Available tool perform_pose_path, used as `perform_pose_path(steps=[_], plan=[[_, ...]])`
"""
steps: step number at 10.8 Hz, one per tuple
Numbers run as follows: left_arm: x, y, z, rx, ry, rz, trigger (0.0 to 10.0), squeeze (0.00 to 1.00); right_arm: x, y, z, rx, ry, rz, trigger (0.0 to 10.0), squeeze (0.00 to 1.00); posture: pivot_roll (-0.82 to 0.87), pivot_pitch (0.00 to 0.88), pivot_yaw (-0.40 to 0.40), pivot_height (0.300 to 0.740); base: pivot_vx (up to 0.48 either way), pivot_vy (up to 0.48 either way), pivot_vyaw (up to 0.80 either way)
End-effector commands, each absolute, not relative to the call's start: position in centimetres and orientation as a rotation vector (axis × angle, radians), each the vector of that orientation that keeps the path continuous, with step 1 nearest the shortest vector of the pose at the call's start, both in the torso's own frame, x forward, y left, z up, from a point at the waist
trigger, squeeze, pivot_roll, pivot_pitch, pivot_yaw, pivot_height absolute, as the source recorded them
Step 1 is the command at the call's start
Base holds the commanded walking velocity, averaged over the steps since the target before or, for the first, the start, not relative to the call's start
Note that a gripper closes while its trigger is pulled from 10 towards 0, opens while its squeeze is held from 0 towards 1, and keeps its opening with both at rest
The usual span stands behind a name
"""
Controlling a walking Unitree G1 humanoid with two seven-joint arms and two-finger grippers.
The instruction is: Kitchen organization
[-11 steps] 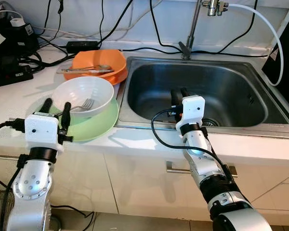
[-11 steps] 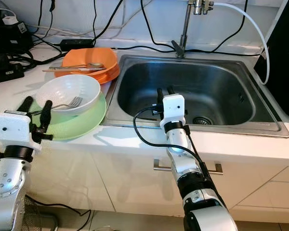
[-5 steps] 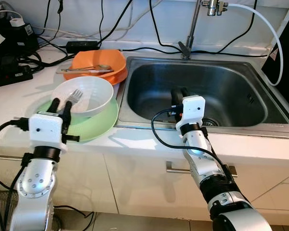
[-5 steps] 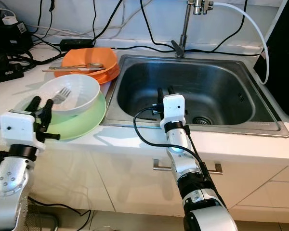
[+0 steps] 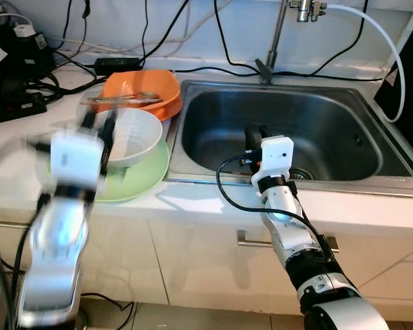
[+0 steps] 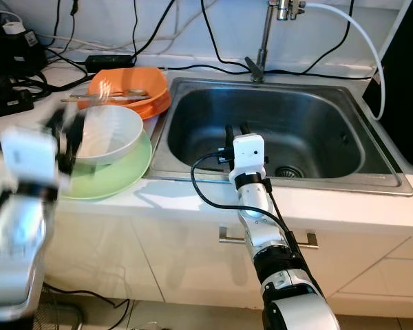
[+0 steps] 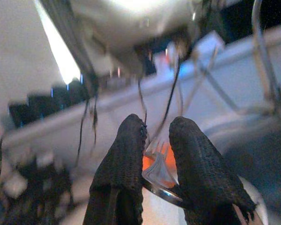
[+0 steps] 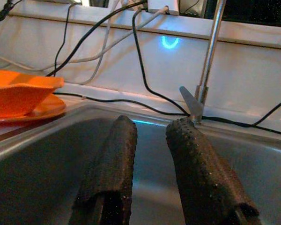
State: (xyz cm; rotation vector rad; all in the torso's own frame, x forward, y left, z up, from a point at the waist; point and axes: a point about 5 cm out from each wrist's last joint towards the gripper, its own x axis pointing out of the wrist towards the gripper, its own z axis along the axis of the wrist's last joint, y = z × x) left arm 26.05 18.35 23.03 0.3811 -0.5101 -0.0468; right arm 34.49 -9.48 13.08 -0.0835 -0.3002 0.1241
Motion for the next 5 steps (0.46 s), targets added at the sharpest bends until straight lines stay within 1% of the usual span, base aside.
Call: perform_pose_path(steps=[1, 2, 3, 4, 5], plan=[[26.1, 17.6, 24.3, 0.409, -0.552, -0.073, 0.0, 0.0, 34.7, -9.8, 13.2, -0.096, -0.3, 0.112, 10.0, 0.0, 0.2, 0.0, 0.013, 0.74, 0.0, 0.0, 0.0], [26.5, 16.4, 25.7, 0.431, -0.603, -0.109, 0.0, 0.0, 34.8, -9.8, 13.2, -0.099, -0.298, 0.112, 10.0, 0.0, 0.2, 0.0, 0.014, 0.74, 0.0, 0.0, 0.0], [27.0, 15.2, 26.5, 0.376, -0.629, -0.153, 10.0, 0.0, 34.8, -9.8, 13.2, -0.102, -0.294, 0.111, 10.0, 0.0, 0.2, 0.0, 0.018, 0.74, 0.0, 0.0, 0.0], [28.0, 13.7, 26.4, 0.282, -0.608, -0.221, 10.0, 0.0, 34.9, -9.9, 13.1, -0.105, -0.291, 0.106, 10.0, 0.0, 0.19, 0.0, 0.021, 0.74, 0.0, 0.0, 0.0], [29.0, 12.3, 25.7, 0.186, -0.551, -0.285, 10.0, 0.0, 34.9, -10.1, 13.2, -0.111, -0.291, 0.095, 10.0, 0.0, 0.18, 0.0, 0.025, 0.74, 0.0, 0.0, 0.0]])
